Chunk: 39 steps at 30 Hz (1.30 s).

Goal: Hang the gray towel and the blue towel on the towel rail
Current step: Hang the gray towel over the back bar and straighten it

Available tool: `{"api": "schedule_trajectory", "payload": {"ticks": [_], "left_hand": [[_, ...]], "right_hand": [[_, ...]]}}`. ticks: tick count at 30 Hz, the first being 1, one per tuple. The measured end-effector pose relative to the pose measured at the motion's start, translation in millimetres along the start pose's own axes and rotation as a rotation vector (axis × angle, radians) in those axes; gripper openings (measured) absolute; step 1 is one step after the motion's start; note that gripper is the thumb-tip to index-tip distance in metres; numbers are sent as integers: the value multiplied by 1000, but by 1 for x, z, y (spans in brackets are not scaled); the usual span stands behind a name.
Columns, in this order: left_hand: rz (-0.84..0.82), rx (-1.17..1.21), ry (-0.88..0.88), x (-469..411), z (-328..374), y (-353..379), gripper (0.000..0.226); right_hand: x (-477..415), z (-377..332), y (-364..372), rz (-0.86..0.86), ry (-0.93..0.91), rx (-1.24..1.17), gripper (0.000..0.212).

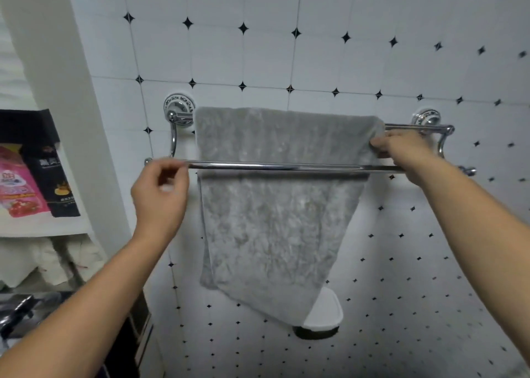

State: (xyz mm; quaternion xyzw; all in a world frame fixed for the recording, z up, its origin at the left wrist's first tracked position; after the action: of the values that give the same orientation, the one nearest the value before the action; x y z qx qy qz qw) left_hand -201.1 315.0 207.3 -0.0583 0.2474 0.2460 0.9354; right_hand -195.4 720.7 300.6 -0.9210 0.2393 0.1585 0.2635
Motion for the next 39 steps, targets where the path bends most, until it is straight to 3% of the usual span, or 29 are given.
{"api": "schedule_trajectory", "payload": {"ticks": [5, 8, 11, 13, 18, 20, 22, 26, 29, 33, 36, 39], "left_hand": [[2, -574, 120, -42, 58, 27, 24], [-161, -776, -24, -55, 66, 45, 23], [-318, -462, -334, -74, 68, 57, 40], [-263, -286, -423, -82, 64, 57, 56], [-232, -41, -430, -84, 60, 54, 25], [-224, 101, -454, -91, 66, 51, 24], [-173, 77, -372, -100, 72, 51, 21], [-16, -133, -262, -108, 80, 53, 35], [-21, -216, -261, -112, 88, 55, 26], [-156, -172, -317, -104, 91, 53, 30], [-271, -200, -312, -91, 75, 49, 44], [-235, -171, -357, -93, 66, 45, 48]], "right_hand": [[-10, 1, -4, -41, 87, -199, 14], [-10, 1, -8, -11, 114, -283, 17], [-13, -3, -10, 31, 143, -409, 18], [-14, -6, -10, 31, 166, -462, 19], [-14, -3, -20, -130, 159, -350, 16], [-19, -6, -27, -96, 153, -332, 9], [-25, -15, -25, 27, 137, -395, 5], [-32, -23, -11, 234, 95, -330, 27], [-38, -24, -12, 228, 72, -331, 21], [-34, -23, -15, 192, 46, -275, 31], [-21, -9, -15, 0, 93, -196, 28], [-22, -5, -24, 84, 58, -246, 43]]}}
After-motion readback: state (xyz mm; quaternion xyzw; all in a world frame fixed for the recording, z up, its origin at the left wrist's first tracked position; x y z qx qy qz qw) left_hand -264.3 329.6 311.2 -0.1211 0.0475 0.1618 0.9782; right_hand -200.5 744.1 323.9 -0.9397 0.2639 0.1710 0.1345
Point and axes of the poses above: each hand's wrist, its own x-axis away from the middle knuckle, its own y-axis out of the palm, z = x × y, the point moved 1 cm from there along -x, towards the middle knuckle, and after that the axes turned 11 degrees about -y, right-handed, at the moved point
